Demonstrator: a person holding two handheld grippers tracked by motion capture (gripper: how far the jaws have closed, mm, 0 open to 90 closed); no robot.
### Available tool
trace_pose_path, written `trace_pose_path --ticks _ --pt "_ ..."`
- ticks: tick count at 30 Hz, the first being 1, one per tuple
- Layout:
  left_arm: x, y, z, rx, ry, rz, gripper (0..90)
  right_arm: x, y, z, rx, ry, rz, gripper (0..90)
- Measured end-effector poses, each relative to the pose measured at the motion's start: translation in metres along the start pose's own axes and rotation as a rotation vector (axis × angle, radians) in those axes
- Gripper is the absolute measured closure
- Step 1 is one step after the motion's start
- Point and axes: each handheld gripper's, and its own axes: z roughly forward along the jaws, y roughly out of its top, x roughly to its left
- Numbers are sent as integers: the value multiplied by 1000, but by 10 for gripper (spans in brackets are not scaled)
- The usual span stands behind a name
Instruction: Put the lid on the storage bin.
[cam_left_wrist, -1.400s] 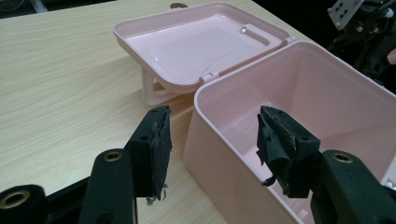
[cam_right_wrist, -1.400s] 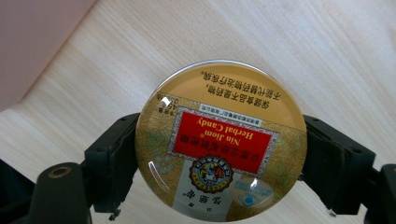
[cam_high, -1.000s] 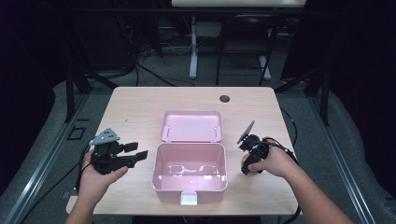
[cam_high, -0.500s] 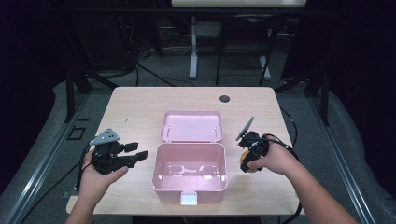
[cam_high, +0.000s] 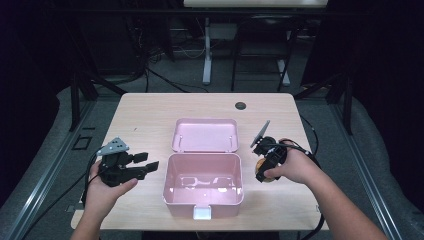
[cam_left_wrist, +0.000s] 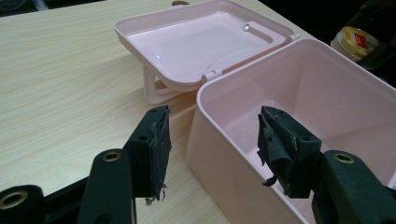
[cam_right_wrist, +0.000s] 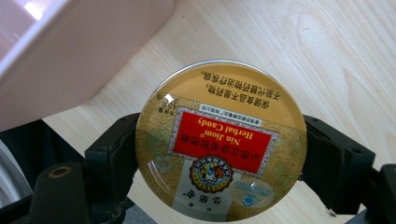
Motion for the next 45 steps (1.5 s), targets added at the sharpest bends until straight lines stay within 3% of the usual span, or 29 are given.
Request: trace_pose_path --ticks 20,45 --pt "-1 0 2 8 -3 7 440 14 12 -26 0 3 -63 197" --pt "-2 -1 4 12 -8 17 443 28 27 -40 -15 8 -104 197"
